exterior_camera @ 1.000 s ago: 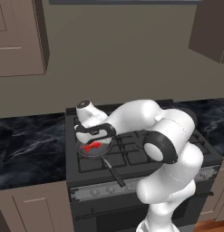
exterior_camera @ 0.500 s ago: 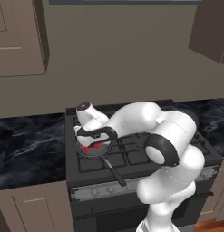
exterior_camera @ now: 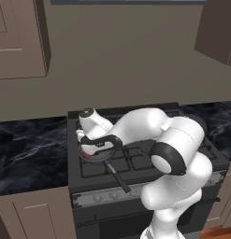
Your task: Place the fish on the plate and place the potato on the same plate.
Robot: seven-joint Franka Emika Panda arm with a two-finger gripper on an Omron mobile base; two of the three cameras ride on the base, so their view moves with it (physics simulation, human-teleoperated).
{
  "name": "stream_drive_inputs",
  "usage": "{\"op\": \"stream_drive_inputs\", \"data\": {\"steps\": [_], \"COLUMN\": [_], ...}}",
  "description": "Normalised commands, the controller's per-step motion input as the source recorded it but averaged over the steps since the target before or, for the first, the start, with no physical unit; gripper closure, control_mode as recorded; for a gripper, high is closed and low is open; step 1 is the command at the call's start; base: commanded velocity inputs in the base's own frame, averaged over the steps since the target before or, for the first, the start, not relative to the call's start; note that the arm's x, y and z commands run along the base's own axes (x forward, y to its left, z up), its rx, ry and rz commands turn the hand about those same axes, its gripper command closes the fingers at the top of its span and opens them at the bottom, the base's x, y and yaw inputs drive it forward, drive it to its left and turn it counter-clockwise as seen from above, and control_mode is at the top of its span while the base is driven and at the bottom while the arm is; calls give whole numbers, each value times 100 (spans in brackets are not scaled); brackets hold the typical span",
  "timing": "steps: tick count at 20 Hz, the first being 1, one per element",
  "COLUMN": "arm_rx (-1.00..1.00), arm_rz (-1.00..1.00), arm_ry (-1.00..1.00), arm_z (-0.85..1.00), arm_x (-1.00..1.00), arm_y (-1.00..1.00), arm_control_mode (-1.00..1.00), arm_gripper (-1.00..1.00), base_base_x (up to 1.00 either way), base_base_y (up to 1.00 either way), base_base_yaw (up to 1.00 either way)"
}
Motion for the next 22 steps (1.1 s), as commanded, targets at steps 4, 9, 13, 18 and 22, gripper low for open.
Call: {"op": "stream_drive_inputs", "data": {"steps": [4,9,13,18,22], "arm_rx": [10,11,5,10,7], "arm_rz": [-7,-4,-4,0,0], "arm_ry": [-4,0,0,-31,-24], "arm_z": [64,100,88,31,17], "arm_x": [0,0,-6,-50,-25], "arm_y": [0,0,-35,-69,-24], "arm_control_mode": [-100,-100,-100,-100,-100], "arm_gripper": [100,100,100,100,100], "base_base_x": [0,0,0,0,0], "base_base_y": [0,0,0,0,0], "base_base_yaw": [0,0,0,0,0]}}
